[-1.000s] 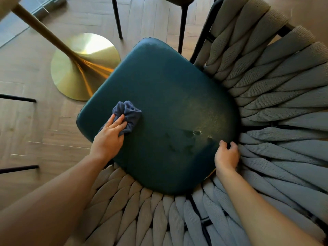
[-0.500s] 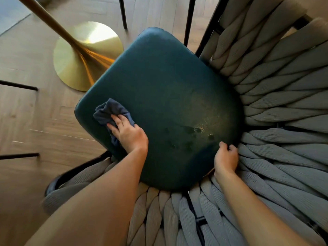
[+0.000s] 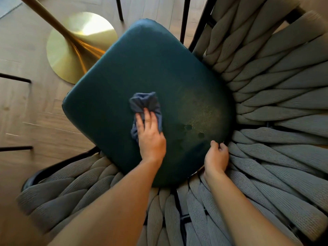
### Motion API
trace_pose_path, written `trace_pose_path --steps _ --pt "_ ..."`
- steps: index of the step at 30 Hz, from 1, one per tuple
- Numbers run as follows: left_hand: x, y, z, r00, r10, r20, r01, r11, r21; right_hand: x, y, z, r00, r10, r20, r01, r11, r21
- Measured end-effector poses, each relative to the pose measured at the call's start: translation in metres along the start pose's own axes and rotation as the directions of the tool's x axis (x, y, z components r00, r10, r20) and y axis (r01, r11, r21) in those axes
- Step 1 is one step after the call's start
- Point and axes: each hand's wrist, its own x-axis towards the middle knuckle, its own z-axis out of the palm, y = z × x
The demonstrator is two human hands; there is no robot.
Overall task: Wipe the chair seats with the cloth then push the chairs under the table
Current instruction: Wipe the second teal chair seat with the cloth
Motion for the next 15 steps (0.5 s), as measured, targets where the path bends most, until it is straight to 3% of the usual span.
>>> trace_pose_path --steps 2,3,4,6,8,10,11,13,15 --pt "-0.019 -0.022 -0.007 0.976 0.199 0.085 -0.2 0.98 0.004 -0.002 -0.001 0.0 1.0 0.014 0.004 -0.014 1.0 0.011" --pt "-0.026 -0.034 -0.014 0.972 0.221 0.083 -0.224 0.974 0.03 -0.004 -0.002 0.0 1.0 0.021 0.003 -0.021 1.0 0.017" --pt "-0.03 -0.044 -0.021 0.986 0.152 0.069 -0.156 0.986 0.055 -0.005 -0.002 0.001 1.0 0.026 0.0 -0.026 0.999 0.024" --pt "-0.023 -0.046 -0.021 0.993 -0.118 -0.025 0.119 0.992 0.044 -0.006 0.0 0.003 1.0 0.024 -0.005 -0.024 0.999 0.048" --pt "-0.004 -0.018 -0.01 0.931 -0.352 -0.094 0.349 0.936 -0.049 -0.006 0.0 0.004 1.0 0.02 -0.013 -0.019 0.998 0.061" --pt "0.008 0.018 0.002 0.919 -0.383 -0.088 0.378 0.923 -0.069 -0.005 -0.001 0.005 1.0 0.022 -0.018 -0.021 0.998 0.056" --pt "0.008 0.03 0.007 0.949 -0.309 -0.069 0.305 0.951 -0.054 -0.005 -0.001 0.005 1.0 0.024 -0.02 -0.023 0.998 0.057" --pt "-0.003 0.033 0.015 1.0 0.02 0.022 -0.019 1.0 -0.022 -0.003 -0.001 0.005 0.999 0.03 -0.02 -0.029 0.997 0.072" --pt "-0.021 0.01 0.011 0.922 0.366 0.128 -0.369 0.93 -0.001 -0.002 -0.001 0.006 0.998 0.056 -0.015 -0.054 0.993 0.102"
